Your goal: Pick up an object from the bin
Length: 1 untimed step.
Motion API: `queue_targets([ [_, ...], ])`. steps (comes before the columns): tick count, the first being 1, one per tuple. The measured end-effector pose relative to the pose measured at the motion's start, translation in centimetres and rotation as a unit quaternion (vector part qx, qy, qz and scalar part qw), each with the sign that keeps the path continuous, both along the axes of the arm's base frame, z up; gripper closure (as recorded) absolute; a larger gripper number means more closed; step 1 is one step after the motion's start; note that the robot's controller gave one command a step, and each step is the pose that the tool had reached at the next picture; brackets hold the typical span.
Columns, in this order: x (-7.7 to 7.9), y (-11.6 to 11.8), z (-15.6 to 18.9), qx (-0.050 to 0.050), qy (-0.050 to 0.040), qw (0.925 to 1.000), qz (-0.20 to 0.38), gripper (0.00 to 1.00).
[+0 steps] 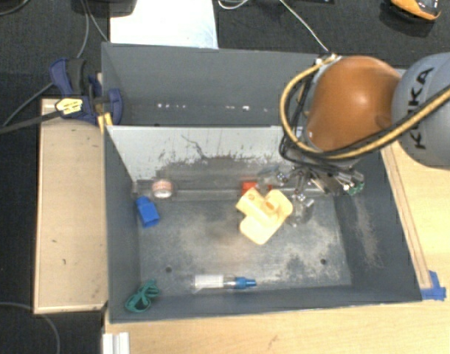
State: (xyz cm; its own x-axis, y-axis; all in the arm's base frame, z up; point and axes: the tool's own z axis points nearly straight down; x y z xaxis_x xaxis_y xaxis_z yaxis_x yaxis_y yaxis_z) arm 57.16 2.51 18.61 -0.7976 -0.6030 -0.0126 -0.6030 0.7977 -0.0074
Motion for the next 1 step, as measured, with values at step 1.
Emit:
queue_targets([
  [1, -1.30, 0.75, 11.58, 0.000, -0.0016, 0.9998, 0.019, 1.00],
])
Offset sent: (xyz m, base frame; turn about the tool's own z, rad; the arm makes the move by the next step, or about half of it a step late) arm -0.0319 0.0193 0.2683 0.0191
